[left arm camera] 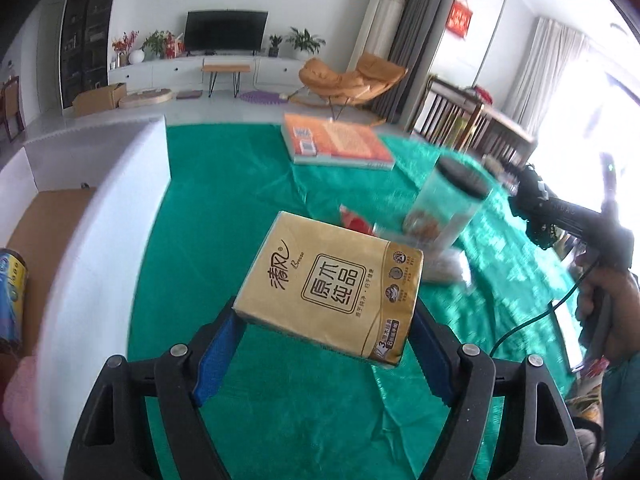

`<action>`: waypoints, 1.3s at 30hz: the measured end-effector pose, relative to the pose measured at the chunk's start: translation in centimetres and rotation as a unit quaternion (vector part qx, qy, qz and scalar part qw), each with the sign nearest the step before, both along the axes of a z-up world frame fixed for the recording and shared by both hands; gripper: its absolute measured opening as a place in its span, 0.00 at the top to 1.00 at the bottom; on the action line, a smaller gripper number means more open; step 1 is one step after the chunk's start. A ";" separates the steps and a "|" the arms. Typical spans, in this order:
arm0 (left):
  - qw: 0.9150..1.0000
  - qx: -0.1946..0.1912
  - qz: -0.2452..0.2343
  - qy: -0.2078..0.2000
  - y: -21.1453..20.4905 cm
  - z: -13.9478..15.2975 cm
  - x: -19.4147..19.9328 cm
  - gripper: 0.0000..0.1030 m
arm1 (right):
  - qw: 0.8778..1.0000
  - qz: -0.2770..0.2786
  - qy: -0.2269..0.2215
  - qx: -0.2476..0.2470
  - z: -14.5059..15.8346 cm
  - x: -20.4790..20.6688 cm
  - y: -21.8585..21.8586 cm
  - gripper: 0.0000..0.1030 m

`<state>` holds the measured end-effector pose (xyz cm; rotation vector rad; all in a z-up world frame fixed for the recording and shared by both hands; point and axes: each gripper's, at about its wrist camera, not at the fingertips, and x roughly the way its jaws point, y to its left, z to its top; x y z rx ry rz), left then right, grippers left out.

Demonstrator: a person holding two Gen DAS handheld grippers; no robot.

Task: Organize soft objects

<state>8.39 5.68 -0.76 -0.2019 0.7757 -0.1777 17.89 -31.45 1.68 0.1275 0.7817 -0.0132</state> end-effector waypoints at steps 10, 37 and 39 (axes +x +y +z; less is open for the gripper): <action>0.990 0.059 0.116 -0.053 14.2 6.8 -8.8 0.24 | 0.960 0.248 -0.072 0.111 11.5 -9.8 19.7 0.62; 0.998 0.036 0.037 -0.021 6.0 2.9 -8.3 0.01 | 0.994 0.064 0.017 -0.082 -9.2 -15.1 13.0 0.32; 0.999 0.037 0.002 -0.002 2.6 1.5 -7.0 0.01 | 0.997 0.036 0.020 -0.064 -8.9 -14.5 11.5 0.32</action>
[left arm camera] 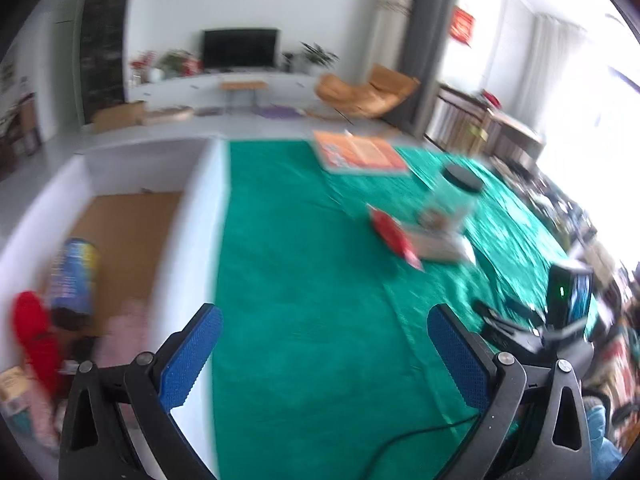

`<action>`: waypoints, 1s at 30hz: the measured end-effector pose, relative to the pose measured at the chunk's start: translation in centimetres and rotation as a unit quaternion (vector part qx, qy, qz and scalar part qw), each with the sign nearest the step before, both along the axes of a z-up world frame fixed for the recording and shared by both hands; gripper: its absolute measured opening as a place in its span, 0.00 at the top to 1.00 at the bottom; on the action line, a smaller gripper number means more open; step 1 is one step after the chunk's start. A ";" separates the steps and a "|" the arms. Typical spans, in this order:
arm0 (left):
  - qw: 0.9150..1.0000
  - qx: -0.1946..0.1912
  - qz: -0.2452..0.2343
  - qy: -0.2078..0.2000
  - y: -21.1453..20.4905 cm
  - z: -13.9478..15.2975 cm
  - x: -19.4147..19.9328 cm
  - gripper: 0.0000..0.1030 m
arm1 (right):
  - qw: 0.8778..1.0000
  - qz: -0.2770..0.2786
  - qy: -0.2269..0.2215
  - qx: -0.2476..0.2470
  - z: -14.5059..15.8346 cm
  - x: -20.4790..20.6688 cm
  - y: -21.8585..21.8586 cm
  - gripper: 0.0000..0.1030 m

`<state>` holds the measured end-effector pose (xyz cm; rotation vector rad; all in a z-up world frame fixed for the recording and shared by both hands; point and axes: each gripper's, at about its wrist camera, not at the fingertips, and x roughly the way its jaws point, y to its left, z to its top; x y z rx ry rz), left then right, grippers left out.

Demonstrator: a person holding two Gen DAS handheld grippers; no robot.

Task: Organize soft objects
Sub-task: 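Move the open left tool back over the table to the red snack wrapper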

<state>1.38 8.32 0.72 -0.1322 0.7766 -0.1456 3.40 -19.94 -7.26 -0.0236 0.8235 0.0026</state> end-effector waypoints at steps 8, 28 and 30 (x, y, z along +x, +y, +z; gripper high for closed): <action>0.998 0.025 -0.001 0.052 -4.5 -7.5 4.7 0.01 | 0.997 -0.066 0.024 -0.015 -0.2 2.0 -1.5 0.32; 0.993 0.087 0.018 0.081 -4.3 -12.5 6.6 0.00 | 0.996 -0.075 0.042 0.009 -1.0 1.4 -2.2 0.24; 0.993 0.084 0.017 0.081 -4.2 -12.5 6.6 0.00 | 0.996 -0.075 0.042 0.009 -1.0 1.4 -2.2 0.23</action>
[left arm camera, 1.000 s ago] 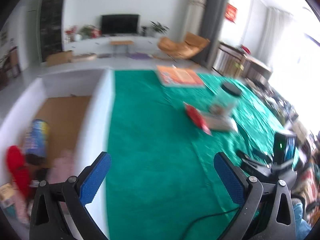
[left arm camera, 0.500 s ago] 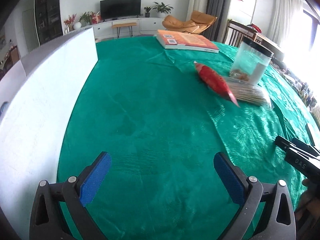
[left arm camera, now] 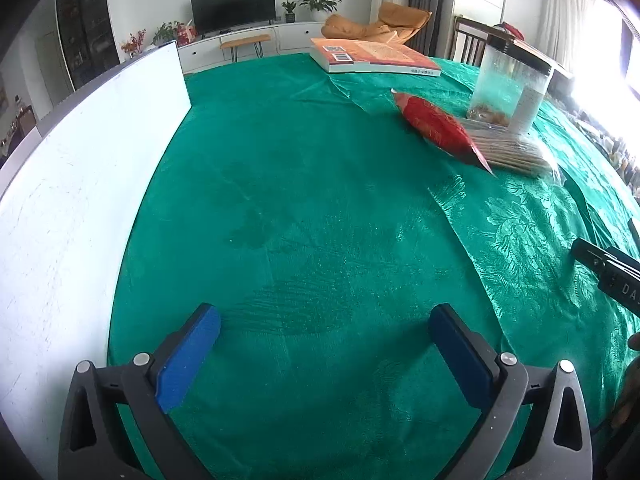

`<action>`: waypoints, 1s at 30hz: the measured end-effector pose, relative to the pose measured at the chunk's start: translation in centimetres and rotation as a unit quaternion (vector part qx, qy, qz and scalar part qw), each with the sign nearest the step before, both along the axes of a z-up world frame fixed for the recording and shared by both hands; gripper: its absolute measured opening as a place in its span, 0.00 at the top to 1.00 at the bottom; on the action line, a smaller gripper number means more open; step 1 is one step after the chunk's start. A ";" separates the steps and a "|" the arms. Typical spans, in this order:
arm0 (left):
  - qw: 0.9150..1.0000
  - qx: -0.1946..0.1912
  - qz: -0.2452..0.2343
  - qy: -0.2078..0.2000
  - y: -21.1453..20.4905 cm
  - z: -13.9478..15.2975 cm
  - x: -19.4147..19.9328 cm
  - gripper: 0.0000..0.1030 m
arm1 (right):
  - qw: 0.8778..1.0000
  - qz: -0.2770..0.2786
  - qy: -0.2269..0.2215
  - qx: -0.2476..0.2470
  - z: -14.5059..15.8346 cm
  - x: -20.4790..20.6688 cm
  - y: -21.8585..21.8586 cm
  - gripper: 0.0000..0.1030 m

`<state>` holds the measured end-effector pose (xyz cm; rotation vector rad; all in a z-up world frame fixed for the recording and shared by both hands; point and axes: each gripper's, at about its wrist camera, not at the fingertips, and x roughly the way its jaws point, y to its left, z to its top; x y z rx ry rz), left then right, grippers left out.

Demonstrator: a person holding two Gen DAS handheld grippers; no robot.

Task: Organize soft objects
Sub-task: 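Move the open left tool back over the table to the red snack wrapper, then grasp the red snack wrapper with the left tool and lift it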

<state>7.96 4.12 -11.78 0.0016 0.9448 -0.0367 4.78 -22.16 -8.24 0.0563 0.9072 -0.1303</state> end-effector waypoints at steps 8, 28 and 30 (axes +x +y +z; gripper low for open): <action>1.000 0.001 0.000 0.002 0.0 0.0 0.0 0.00 | 1.000 0.004 0.001 0.002 -0.1 0.0 0.1 0.20; 0.997 -0.006 -0.055 -0.061 -8.0 6.1 9.0 0.00 | 1.000 0.004 0.001 0.003 -0.1 0.0 0.2 0.18; 0.997 0.005 -0.058 -0.059 -8.5 5.9 9.5 0.00 | 1.000 0.004 0.002 0.003 -0.1 0.0 0.2 0.18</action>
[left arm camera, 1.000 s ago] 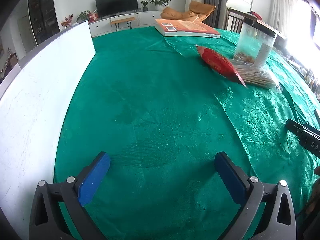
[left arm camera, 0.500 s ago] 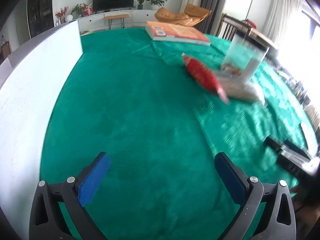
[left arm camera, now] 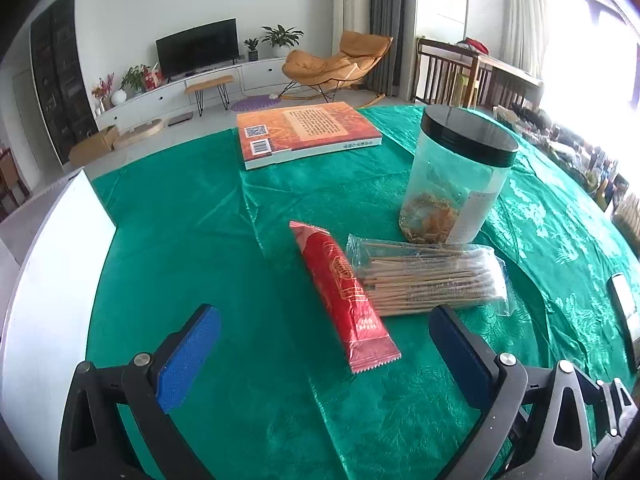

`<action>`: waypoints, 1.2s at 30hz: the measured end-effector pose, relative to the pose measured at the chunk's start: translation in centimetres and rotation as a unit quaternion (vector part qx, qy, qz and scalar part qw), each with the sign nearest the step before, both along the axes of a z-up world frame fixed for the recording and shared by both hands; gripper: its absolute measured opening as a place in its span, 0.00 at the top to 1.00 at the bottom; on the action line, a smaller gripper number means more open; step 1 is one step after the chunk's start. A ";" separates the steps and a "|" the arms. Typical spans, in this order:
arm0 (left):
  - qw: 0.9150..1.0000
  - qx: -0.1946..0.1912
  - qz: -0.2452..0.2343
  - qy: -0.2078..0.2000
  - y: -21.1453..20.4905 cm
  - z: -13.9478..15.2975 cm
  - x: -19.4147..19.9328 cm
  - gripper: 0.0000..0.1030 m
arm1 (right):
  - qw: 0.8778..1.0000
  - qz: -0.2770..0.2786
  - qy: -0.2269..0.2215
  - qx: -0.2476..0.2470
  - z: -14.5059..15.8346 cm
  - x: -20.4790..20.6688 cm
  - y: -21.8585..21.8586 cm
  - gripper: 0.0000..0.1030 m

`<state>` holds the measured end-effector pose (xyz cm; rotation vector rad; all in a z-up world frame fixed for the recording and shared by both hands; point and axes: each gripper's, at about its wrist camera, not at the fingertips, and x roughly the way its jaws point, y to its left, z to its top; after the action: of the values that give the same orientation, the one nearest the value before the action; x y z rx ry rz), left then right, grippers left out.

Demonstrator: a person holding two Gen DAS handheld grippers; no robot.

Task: Organize soft objects
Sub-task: 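Grasp the red snack wrapper with the left tool and lift it, then grasp the cotton swab bag with the right tool while the left tool holds the red wrapper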

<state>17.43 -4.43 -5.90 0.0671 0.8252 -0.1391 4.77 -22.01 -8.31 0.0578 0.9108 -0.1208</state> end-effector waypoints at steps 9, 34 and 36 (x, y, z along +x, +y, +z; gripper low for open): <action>1.000 0.015 0.009 0.009 -0.5 -1.2 1.4 0.00 | 1.000 0.000 0.000 0.000 0.0 0.0 0.0 0.17; 0.994 -0.076 0.038 0.067 6.3 -2.7 0.5 0.76 | 1.000 0.000 0.000 0.000 0.0 -0.1 0.0 0.17; 0.995 -0.058 0.048 0.064 7.1 -3.2 0.6 0.75 | 1.000 0.000 0.000 0.000 0.0 0.0 0.1 0.17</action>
<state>17.98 2.72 -9.13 -0.0918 0.9445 -0.1006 4.72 -21.95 -8.29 0.0588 0.9115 -0.1211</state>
